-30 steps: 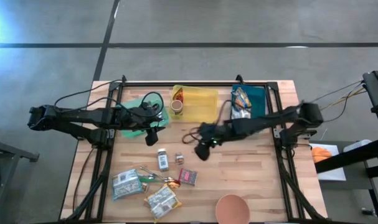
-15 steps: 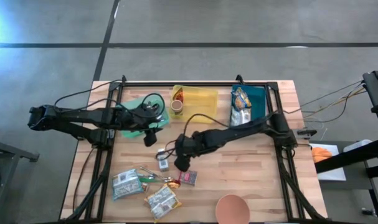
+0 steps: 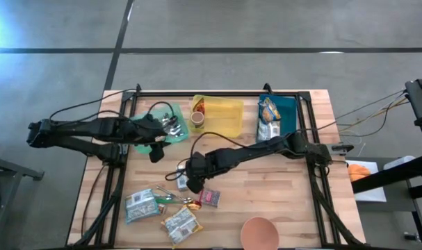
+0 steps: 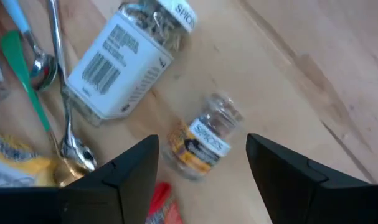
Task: Pick & Place Food Item
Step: Put the top brown seasoning bottle into the yellow bin
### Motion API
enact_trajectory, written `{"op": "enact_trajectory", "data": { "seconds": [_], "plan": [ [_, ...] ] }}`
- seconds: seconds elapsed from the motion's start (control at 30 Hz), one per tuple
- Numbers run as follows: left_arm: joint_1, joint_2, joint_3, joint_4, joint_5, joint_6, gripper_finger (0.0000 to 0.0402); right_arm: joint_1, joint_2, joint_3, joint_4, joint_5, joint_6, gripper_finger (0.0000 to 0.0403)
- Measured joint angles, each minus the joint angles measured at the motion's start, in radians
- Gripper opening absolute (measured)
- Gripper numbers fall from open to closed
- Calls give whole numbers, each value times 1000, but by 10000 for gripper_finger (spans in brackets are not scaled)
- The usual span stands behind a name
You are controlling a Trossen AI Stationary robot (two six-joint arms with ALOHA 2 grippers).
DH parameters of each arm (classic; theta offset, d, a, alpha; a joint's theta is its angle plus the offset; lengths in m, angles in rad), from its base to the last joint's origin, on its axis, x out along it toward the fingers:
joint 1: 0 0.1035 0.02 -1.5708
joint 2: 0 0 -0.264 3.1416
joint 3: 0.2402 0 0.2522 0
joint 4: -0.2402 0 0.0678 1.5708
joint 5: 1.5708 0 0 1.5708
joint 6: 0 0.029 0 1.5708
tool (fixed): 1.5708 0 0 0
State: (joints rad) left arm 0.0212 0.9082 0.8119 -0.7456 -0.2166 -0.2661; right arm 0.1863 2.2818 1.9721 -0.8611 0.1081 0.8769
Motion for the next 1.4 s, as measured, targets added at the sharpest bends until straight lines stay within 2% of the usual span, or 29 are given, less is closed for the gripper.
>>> {"op": "enact_trajectory", "data": {
  "seconds": [0.3,0.83,1.2,1.4],
  "plan": [
    [0,-86,-62,14,0,1,200,4,11,-2,-3,23,78,240],
    [0,-89,-66,15,0,-23,200,8,13,-62,21,23,166,240],
    [0,-89,-66,15,0,-23,200,15,13,-69,94,22,159,240],
    [0,-89,-66,15,0,-23,200,15,30,-68,110,1,69,240]
  ]
}}
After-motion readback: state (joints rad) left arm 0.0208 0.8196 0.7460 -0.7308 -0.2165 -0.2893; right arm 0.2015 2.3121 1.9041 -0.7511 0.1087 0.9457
